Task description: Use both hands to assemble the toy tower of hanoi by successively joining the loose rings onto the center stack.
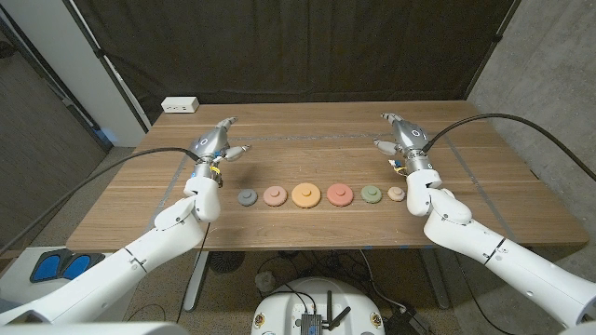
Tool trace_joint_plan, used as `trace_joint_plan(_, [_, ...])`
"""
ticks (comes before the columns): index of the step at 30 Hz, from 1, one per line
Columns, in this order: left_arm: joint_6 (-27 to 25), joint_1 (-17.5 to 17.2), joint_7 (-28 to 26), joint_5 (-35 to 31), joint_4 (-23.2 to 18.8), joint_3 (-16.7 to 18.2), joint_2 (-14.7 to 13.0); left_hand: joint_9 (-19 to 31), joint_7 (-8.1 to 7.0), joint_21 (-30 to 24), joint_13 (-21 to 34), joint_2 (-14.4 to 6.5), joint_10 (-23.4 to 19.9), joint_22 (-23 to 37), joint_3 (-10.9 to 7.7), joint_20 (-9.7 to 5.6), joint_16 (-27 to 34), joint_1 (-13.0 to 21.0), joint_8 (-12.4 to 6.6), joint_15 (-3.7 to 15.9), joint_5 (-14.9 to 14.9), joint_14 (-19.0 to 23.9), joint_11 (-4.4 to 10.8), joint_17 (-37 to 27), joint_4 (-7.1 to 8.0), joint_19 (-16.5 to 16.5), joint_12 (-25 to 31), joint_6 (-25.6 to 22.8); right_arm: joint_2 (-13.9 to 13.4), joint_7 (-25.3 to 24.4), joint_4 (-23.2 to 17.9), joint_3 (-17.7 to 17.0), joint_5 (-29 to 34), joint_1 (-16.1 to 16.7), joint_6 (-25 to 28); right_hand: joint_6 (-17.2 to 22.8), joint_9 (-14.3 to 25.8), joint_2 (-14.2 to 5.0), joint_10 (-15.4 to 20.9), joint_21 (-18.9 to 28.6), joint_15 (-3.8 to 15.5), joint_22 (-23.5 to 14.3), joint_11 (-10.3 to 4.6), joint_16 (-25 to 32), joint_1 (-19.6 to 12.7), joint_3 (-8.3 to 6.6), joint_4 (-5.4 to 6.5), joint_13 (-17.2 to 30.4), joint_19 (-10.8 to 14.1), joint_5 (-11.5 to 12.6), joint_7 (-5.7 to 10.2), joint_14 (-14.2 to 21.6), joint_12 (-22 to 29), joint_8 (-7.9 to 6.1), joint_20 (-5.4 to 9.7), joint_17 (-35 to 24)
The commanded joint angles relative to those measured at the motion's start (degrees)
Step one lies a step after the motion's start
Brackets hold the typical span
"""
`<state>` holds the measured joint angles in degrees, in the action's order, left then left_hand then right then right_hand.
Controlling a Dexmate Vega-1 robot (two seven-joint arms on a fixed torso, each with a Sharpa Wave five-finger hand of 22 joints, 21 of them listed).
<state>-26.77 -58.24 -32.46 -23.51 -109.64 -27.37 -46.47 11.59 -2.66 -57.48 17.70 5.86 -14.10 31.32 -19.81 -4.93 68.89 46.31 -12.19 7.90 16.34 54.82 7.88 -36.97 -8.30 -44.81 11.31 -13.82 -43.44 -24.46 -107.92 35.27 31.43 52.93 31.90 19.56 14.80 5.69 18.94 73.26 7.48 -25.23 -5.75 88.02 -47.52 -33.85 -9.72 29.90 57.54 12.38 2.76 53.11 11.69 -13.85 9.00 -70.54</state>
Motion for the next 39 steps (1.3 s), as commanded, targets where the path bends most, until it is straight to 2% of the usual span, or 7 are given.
trace_joint_plan(1, [-5.97, 1.55, 13.48, 4.03, -4.67, 0.0, -4.28, 0.31, 0.59, -0.35, 0.36, -0.44, -0.11, -0.12, 0.38, -5.62, 0.34, -0.4, -0.16, 4.55, 0.18, -0.81, -0.74, 0.27, -0.13, 0.44, 0.18, -0.21, -4.01, 8.65, -4.84, -1.06, -3.83, -0.39, 1.37, 0.37, 0.33, 0.08, 0.04, 0.12, 4.7, -0.07, -0.6, 0.5, -1.01, -0.33, -0.18, 0.4, -0.24, 0.34, -0.11, -0.5, 0.55, -0.23, 3.41, -0.19])
trace_joint_plan(4, [-7.6, 2.06, 14.66, 3.6, -5.54, -0.75, -4.9, 0.33, 0.82, -0.54, 0.43, -0.72, -0.73, -0.23, 0.48, -5.57, 0.48, -0.4, -0.4, 4.55, 0.24, -0.98, -0.63, 0.37, -0.14, 0.39, 0.49, -0.81, -5.46, 10.3, -5.35, -1.4, -5.0, -0.4, 0.02, -0.55, 0.38, 0.12, -0.08, 0.18, 4.66, 0.02, -0.64, 0.45, -1.18, -0.34, -0.16, 0.57, -0.58, 0.43, 0.23, -0.89, 0.55, 0.12, 3.37, -0.15])
trace_joint_plan(8, [-9.59, 2.53, 16.58, 3.65, -7.06, -1.27, -5.8, 0.34, 1.19, -0.74, 0.51, -0.98, -1.44, -0.37, 0.62, -5.63, 0.69, -0.36, -0.75, 4.56, 0.3, -1.15, -1.08, 0.47, -0.2, 0.45, 0.79, -1.79, -7.34, 17.3, -8.49, 0.48, -3.35, -2.29, 5.74, -1.84, 0.36, 0.34, -1.45, -0.03, 4.58, 0.49, -0.3, 0.16, -1.17, -0.27, -0.05, 0.81, -1.55, 0.58, -0.41, -1.95, 0.1, 0.63, 3.32, -0.06])
trace_joint_plan(10, [-10.16, 2.89, 17.85, 4.09, -7.66, -1.38, -6.38, 0.34, 1.55, -0.84, 0.54, -1.05, -1.52, -0.43, 0.69, -5.62, 0.97, -0.34, -0.8, 4.56, 0.33, -1.04, -1.25, 0.31, -0.24, 0.44, 0.82, -1.98, -7.19, 20.78, -9.71, 1.91, -2.2, -3.71, 10.27, -2.48, 0.34, 0.36, -2.14, 0.05, 4.58, 0.7, 0.08, -0.51, -1.16, -0.23, 0.04, 0.96, -1.86, 0.65, -0.55, -3.15, -0.07, 0.87, 3.33, 0.44])
trace_joint_plan(21, [-12.07, 6.32, 25.26, 5.55, -9.41, -3.5, -9.11, 0.32, 2.9, -1.4, 0.51, -1.44, -0.7, -0.8, 0.99, -5.68, 1.47, 0.06, -0.2, 4.59, 0.51, -1.46, -3.48, 0.57, -0.54, 0.48, 0.42, -0.89, -8.93, 29.49, -11.81, 6.02, -0.76, -8.22, 16.74, -1.78, 0.44, 0.07, -1.76, -0.01, 4.65, 1.31, 0.34, -0.6, -1.41, -0.2, 0.13, 1.18, -2.44, 0.77, -0.87, -3.86, 0.23, 0.48, 3.33, 0.33])
trace_joint_plan(32, [-14.35, 8.49, 29.62, 6.73, -10.04, -5.12, -10.45, 0.3, 3.31, -1.86, 0.41, -1.75, -1.46, -1.07, 1.18, -6.04, 1.81, 0.35, -0.43, 4.6, 0.61, -1.61, -3.81, 0.83, -0.63, 0.3, 0.68, -1.65, -9.79, 31.47, -12.59, 6.98, -1.76, -9.64, 18.29, -0.76, 0.55, -0.58, -1.29, 0.2, 4.69, 2.1, 0.49, -1.26, -1.23, 0.11, 0.46, 1.44, -2.7, 0.89, -0.97, -5.05, 0.49, 0.01, 3.3, 0.79])
trace_joint_plan(39, [-14.44, 6.49, 26.67, 7.63, -10.81, -4.0, -10.72, 0.28, 3.62, -2.35, 0.32, -1.93, -2.7, -1.33, 1.44, -6.32, 2.2, 0.32, -0.74, 4.62, 0.63, -1.41, -4.15, 1.03, -0.6, -0.23, 1.06, -2.72, -10.06, 31.48, -12.55, 7.17, -2.84, -9.81, 17.81, -0.16, 0.52, -0.85, -0.86, 0.53, 4.71, 2.34, 0.51, -0.98, -1.16, 0.34, 0.53, 1.57, -2.52, 0.97, -1.22, -4.88, 0.66, -0.2, 3.3, 0.58])
